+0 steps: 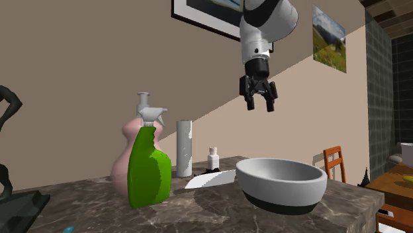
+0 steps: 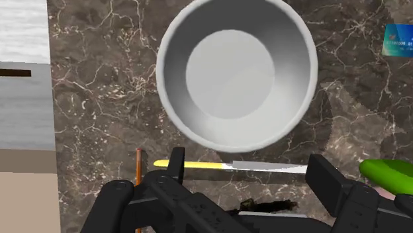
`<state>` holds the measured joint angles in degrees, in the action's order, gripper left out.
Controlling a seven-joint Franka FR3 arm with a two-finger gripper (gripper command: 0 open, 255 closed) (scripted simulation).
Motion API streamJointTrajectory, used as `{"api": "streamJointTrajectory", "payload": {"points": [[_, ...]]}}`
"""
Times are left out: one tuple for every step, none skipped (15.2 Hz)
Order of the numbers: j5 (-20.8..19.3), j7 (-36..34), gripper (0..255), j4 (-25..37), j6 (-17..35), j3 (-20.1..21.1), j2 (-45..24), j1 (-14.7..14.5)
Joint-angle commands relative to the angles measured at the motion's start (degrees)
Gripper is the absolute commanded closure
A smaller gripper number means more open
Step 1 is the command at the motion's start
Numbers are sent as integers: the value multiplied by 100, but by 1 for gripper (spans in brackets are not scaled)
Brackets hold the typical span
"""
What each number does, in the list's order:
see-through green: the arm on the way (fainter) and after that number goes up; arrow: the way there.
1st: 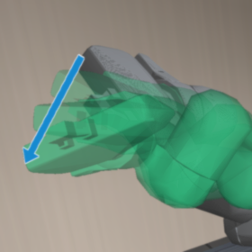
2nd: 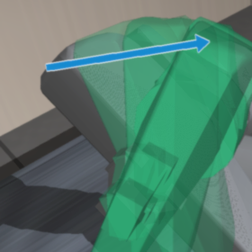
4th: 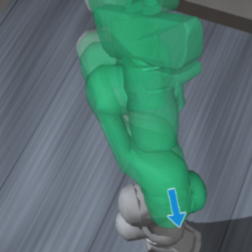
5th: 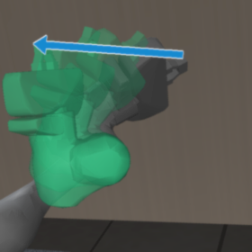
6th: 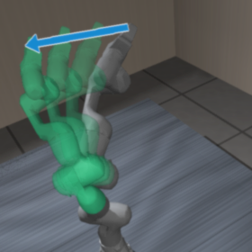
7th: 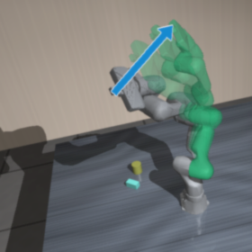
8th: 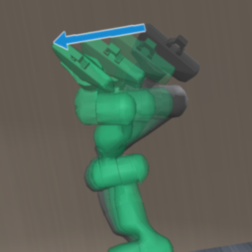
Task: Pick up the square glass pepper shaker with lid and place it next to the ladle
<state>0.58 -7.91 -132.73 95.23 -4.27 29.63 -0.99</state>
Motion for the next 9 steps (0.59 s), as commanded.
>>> {"api": "streamJointTrajectory", "payload": {"points": [[13, 23, 0, 197, 279, -9, -511, -24], [14, 49, 0, 317, 374, -22, -748, -28], [15, 75, 0, 445, 462, -37, -985, -33], [18, 100, 0, 580, 543, -50, -1222, -38], [23, 126, 0, 722, 616, -62, -1459, -40], [30, 152, 0, 872, 682, -73, -1697, -42], [37, 177, 0, 1029, 741, -83, -1934, -43], [46, 203, 0, 1193, 793, -92, -2172, -44], [55, 228, 0, 1365, 837, -100, -2410, -43]]}}
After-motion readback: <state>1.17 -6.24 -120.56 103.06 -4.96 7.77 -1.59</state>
